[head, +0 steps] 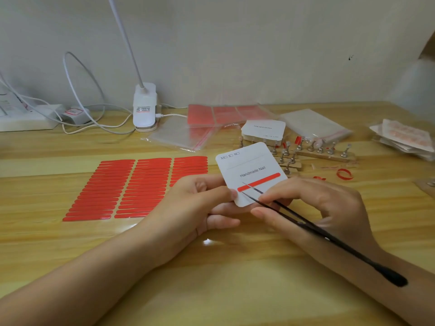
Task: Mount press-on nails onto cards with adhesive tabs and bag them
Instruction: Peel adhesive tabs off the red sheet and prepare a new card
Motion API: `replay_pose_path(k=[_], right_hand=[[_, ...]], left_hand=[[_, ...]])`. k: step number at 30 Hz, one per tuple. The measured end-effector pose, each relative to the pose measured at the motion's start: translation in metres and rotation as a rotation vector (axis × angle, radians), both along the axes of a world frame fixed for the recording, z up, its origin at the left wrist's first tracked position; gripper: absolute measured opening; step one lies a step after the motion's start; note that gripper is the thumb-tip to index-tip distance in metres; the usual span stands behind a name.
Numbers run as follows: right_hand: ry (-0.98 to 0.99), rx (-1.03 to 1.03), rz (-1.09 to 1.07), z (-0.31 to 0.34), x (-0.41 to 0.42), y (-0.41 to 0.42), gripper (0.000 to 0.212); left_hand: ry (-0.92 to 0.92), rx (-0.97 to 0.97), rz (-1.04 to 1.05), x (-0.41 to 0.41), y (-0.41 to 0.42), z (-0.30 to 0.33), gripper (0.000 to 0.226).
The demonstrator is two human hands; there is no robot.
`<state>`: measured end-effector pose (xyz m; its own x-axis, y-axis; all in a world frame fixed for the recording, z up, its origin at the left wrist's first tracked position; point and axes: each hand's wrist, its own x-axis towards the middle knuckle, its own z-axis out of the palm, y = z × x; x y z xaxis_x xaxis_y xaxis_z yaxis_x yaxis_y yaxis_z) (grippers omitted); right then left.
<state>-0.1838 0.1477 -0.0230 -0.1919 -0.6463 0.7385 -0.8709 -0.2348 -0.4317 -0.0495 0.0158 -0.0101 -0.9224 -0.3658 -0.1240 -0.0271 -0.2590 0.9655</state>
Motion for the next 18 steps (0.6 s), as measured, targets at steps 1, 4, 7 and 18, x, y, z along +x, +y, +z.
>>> replay_pose_path(k=[1, 4, 7, 18], right_hand=[[0.007, 0.001, -0.001, -0.0001, 0.0003, 0.0001, 0.020], [0.020, 0.005, -0.010, -0.0009, 0.0007, -0.0002, 0.021], [0.021, -0.006, 0.018, -0.0009, -0.0008, -0.0014, 0.019], [0.035, 0.005, -0.005, 0.0004, 0.0007, -0.0014, 0.017]], left_hand=[[-0.003, -0.002, 0.003, -0.0001, 0.0001, 0.0000, 0.028], [-0.011, -0.008, 0.012, -0.0004, 0.0003, -0.0002, 0.028], [-0.013, -0.003, 0.017, -0.0007, 0.0004, 0.0000, 0.029], [-0.002, 0.014, 0.010, 0.0002, 0.0009, 0.0002, 0.028]])
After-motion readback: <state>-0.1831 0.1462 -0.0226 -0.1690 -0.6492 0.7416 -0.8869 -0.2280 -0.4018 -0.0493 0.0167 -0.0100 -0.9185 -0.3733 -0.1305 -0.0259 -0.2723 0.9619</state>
